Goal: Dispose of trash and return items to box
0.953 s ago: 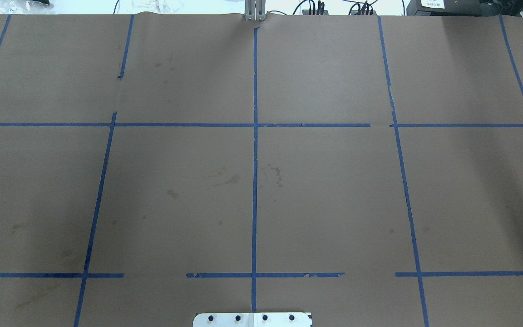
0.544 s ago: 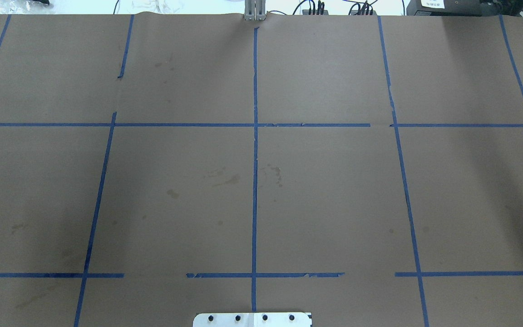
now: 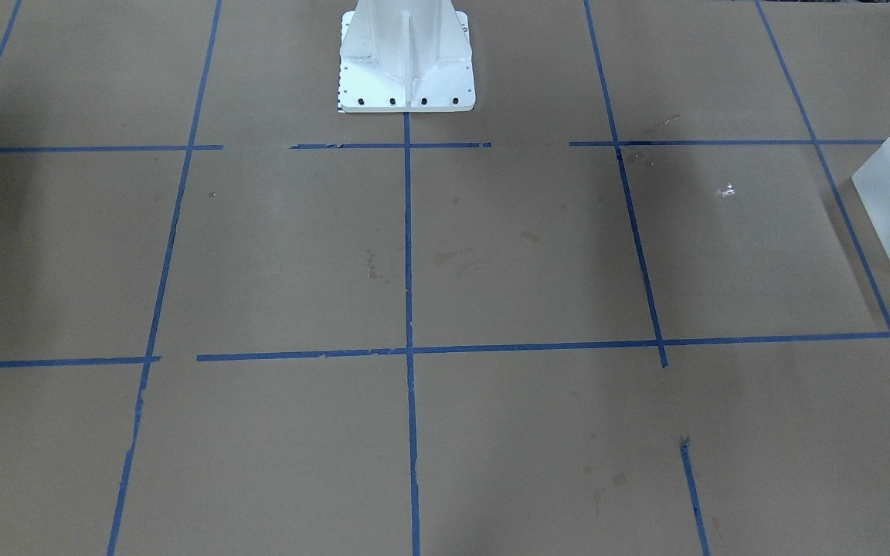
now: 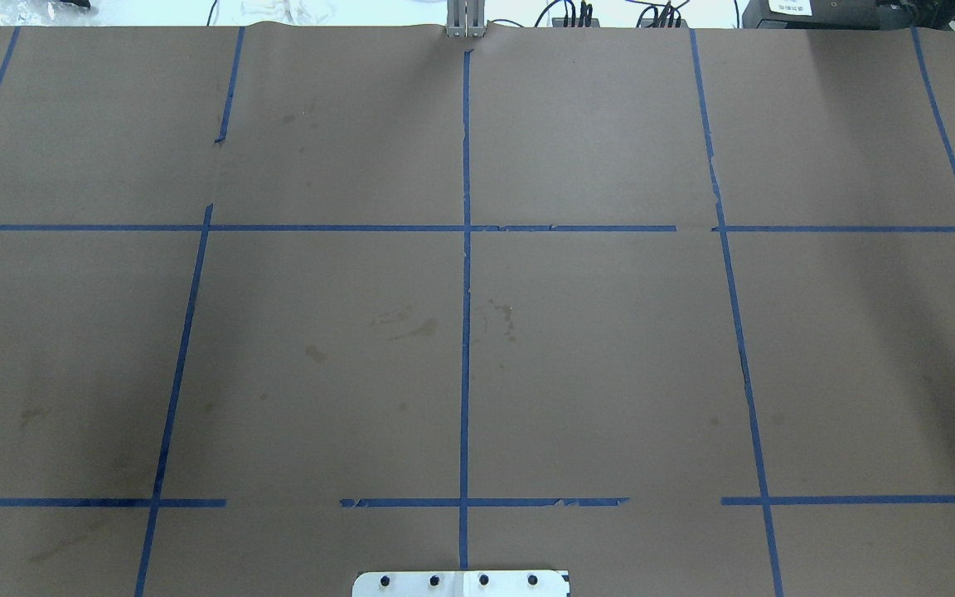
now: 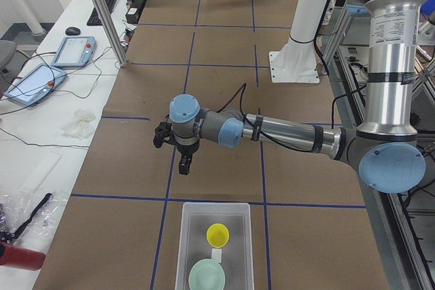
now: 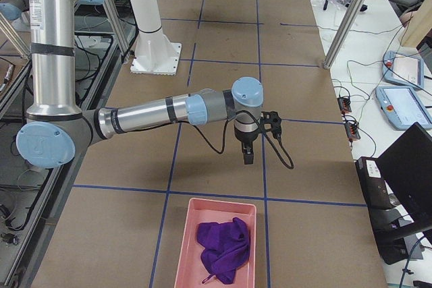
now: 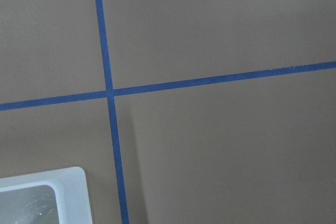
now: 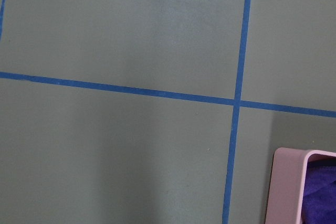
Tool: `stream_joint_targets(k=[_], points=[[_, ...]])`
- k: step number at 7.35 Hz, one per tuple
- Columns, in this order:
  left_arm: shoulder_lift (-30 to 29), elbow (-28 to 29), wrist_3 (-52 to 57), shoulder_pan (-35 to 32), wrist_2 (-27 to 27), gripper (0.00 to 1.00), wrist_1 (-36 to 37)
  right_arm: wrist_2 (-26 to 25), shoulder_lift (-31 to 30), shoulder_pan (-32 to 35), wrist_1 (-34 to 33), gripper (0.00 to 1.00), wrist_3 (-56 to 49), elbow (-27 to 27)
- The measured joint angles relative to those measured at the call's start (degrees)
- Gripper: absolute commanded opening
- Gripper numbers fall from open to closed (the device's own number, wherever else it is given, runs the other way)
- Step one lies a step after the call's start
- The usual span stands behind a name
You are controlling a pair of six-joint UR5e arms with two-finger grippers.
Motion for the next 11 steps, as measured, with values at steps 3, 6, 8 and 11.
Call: stream_joint_targets(k=[3,6,8,11], points=[[-0.04,0.92,-0.01,-0.04,-0.02,1.00,-0.48,0.17,0.14,-0.27,0.34,1.00,0.04,-1.23],[-0.49,0.40,0.07,-0.06,-0.01,1.00,-0.50,0.73,0.10,-0.68,0.31,1.00,-0.18,-3.07],[-0.23,-0.66,0.10,-0.16,-0.09,1.00,-0.59,1.45,0.21,-0.72,0.41,1.00,-0.39,-4.81],[-0.28,-1.62,0.08,-0.14,-0.03,1.00,-0.47,2.36,-0.02,-0.71,0.47,1.00,-0.32,-4.82]])
